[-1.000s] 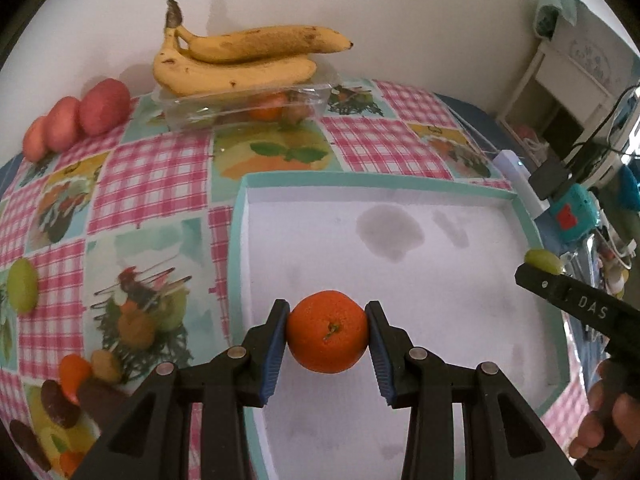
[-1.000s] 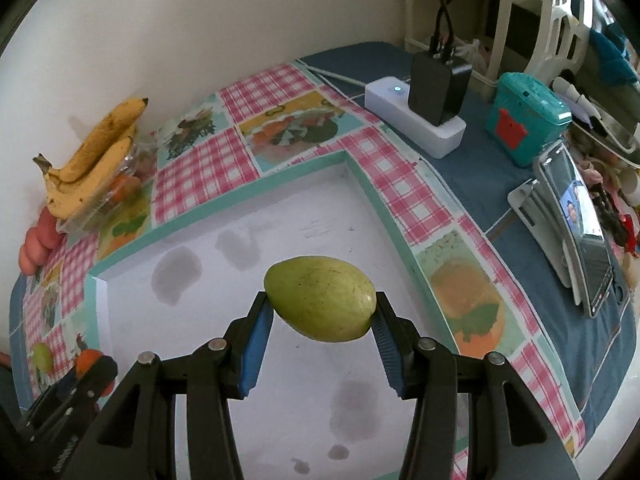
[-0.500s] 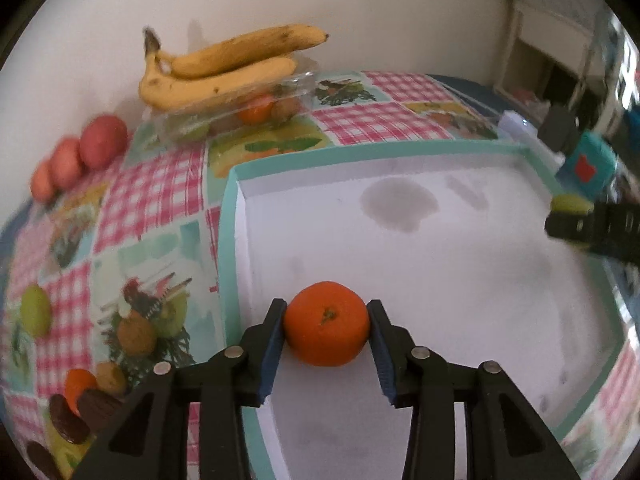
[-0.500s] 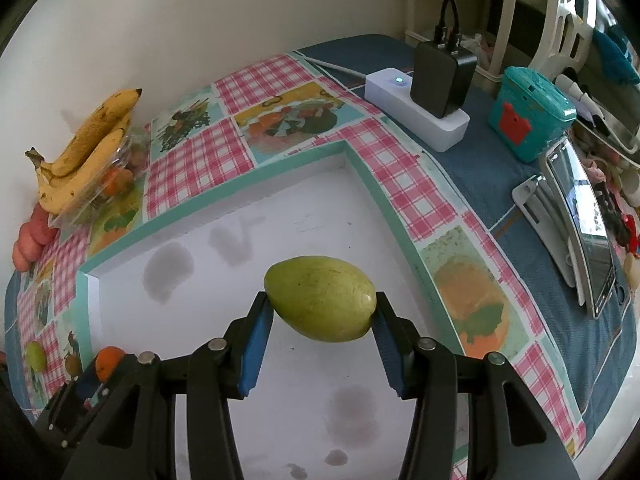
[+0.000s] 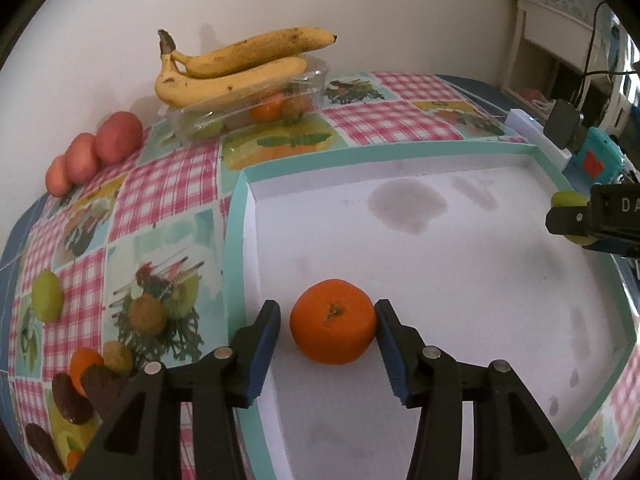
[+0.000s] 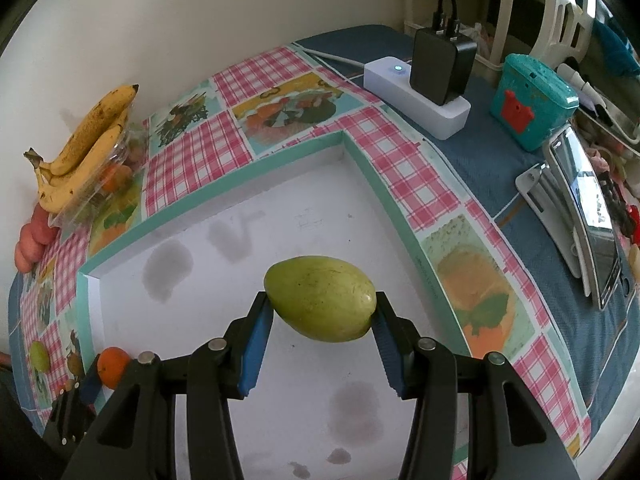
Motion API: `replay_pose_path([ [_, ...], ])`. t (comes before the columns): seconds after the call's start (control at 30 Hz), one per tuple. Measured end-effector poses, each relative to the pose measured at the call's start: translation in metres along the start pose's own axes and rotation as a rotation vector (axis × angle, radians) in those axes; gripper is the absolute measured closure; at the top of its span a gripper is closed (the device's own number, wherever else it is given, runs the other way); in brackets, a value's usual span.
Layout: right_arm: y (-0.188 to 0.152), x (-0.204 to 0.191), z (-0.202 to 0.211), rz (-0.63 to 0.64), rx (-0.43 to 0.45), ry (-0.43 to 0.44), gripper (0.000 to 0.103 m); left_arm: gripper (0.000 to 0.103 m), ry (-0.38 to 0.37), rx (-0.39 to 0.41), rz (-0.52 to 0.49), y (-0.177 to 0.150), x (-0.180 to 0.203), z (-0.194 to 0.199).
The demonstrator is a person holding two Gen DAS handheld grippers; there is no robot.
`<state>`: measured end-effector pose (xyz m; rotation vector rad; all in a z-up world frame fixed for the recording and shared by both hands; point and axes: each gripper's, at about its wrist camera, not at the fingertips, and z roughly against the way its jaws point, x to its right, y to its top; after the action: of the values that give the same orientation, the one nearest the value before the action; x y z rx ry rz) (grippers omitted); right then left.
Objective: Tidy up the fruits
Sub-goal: 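Carry tangerine and green pear into the white tray and open both tools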
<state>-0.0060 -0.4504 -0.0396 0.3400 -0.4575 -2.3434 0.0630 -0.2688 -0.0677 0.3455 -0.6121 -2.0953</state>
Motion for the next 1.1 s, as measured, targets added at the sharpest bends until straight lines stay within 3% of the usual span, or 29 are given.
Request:
replay_pose_path([
  [0.5,-0.009,-0.002,-0.019,0.016,-0.075,0.0,0.051,0.051,-0.002,-0.081,0.057,-0.007,-0.003,0.006],
  [1.0,-0.008,-0.025,-0.028,0.138,-0.032,-0.047,0.05,0.051,0.033,-0.147,0.132,-0.01,-0.007,0.01],
  [1.07,-0.008,-0.028,-0.029,0.16,-0.025,-0.063,0.05,0.043,0.02,-0.152,0.127,-0.01,-0.006,0.01],
  [1.1,-0.008,-0.028,-0.029,0.163,-0.025,-0.065,0.049,0.033,-0.004,-0.16,0.11,-0.009,-0.003,0.009],
])
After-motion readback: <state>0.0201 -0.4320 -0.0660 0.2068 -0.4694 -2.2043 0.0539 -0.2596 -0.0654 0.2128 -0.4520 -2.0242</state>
